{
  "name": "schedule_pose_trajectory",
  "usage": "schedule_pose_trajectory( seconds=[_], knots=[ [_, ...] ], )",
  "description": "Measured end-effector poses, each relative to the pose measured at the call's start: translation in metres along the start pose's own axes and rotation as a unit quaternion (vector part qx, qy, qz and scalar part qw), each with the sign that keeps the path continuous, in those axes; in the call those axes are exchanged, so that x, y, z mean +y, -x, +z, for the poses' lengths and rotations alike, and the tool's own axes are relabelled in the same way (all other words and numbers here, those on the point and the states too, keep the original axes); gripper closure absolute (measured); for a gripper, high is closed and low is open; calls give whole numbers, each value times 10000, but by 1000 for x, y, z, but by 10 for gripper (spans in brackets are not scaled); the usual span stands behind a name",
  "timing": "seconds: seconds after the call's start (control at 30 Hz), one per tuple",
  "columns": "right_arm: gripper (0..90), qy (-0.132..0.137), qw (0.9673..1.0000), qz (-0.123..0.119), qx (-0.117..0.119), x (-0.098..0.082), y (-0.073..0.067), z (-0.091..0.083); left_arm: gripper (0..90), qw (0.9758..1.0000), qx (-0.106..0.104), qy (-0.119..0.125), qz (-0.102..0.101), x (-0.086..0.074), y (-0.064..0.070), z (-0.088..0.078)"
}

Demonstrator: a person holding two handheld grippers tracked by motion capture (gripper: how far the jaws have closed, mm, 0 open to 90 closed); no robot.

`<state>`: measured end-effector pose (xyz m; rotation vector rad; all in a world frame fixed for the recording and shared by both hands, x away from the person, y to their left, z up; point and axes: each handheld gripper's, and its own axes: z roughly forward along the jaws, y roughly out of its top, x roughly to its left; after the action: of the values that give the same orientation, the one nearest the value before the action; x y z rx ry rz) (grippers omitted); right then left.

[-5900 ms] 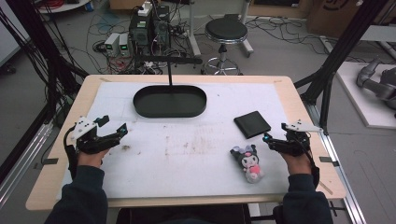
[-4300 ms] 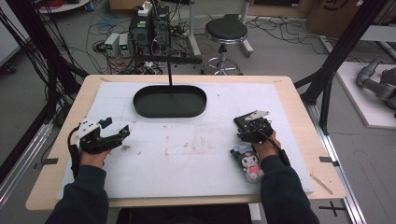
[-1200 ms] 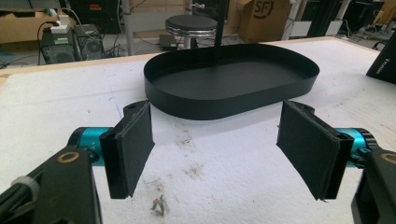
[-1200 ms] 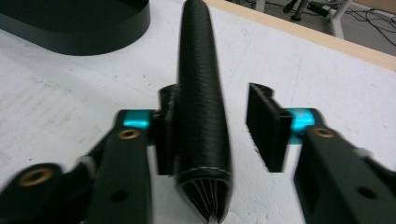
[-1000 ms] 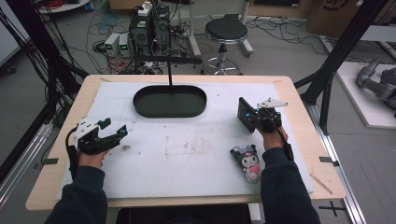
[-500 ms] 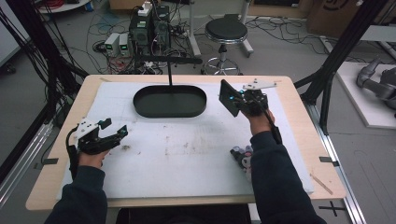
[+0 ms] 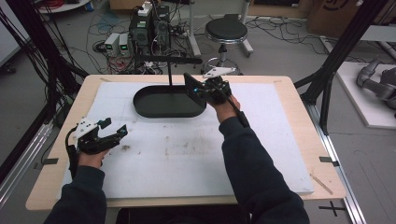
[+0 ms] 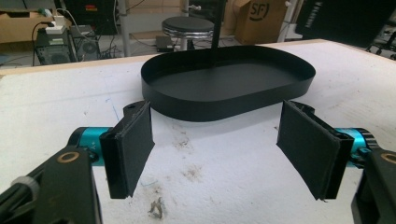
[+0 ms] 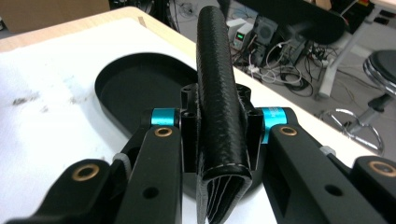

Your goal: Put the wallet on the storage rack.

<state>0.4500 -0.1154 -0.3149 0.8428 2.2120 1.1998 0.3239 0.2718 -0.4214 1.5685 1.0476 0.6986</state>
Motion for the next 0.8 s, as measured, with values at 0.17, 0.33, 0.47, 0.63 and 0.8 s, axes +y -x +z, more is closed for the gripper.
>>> schedule_pose_trajectory(
  seconds=[0.17,0.33,0.47,0.63,0.8],
  knots=[
    [764,-64,9999,61,-50,8,-3,25,265,10000,1,10,4,0,0,0],
    [764,-85,9997,-37,-233,10,-7,49,265,10000,9,35,-27,0,-2,-1],
    [764,-209,9991,19,-372,4,-7,67,266,10000,30,38,-50,0,-4,-2],
    [764,-307,9975,191,-604,-6,-2,84,266,10000,20,35,-41,-1,-4,-3],
    [764,-364,9955,315,-818,-12,0,94,266,10000,7,19,-33,-1,-4,-2]
  ],
)
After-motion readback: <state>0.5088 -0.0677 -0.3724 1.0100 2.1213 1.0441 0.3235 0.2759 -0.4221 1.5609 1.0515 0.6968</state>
